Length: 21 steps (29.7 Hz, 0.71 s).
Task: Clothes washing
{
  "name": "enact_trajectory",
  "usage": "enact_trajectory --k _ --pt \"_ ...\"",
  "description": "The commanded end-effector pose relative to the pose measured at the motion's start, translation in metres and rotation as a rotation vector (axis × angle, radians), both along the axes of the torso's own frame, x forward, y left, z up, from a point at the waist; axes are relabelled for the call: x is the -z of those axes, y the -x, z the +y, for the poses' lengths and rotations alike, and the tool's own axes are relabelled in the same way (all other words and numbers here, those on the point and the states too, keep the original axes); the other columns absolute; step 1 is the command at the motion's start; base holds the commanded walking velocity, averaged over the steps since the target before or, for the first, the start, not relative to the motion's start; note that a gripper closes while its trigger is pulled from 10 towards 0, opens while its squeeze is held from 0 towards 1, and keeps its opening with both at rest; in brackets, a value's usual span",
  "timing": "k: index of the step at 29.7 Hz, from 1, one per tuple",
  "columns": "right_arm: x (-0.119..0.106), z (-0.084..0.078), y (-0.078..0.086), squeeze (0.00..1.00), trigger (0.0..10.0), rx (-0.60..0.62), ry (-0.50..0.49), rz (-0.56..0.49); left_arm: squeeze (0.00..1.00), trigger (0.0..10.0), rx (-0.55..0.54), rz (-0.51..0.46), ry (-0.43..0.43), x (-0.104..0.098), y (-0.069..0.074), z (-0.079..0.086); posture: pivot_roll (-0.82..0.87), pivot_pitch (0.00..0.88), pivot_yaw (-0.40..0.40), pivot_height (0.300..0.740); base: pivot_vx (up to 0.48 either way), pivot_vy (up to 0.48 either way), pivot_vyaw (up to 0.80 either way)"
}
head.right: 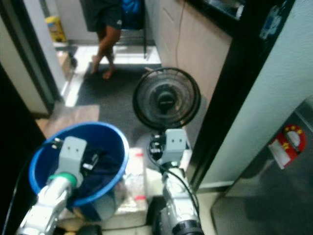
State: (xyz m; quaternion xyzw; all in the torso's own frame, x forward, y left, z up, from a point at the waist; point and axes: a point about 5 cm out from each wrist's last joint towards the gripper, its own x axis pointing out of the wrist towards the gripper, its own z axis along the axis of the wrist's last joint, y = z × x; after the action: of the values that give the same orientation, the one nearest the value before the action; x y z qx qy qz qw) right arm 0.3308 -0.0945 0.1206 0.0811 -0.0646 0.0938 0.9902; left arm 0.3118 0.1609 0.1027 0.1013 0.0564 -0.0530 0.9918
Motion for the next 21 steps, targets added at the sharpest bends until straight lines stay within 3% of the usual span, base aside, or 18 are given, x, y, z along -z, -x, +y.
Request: enact_trajectory --k 1,20,21 --pt "-0.001 0.003 -0.001 0.0 10.0 -0.003 -0.015 0.002 0.0 10.0 -0.014 -0.002 -0.001 -0.004 -0.002 0.004 0.08 0.052 0.039 0.56 0.0 0.0 0.0" --pt "-0.002 0.002 -0.002 0.0 10.0 -0.004 -0.017 0.002 0.0 10.0 -0.072 -0.117 0.135 -0.063 -0.028 0.014 0.07 0.058 0.034 0.505 0.0 0.0 0.0" --pt "-0.002 0.002 -0.002 0.0 10.0 -0.004 -0.018 0.002 0.0 10.0 -0.09 -0.115 0.173 -0.067 -0.031 0.018 0.08 0.057 0.033 0.5 0.0 0.0 0.0"
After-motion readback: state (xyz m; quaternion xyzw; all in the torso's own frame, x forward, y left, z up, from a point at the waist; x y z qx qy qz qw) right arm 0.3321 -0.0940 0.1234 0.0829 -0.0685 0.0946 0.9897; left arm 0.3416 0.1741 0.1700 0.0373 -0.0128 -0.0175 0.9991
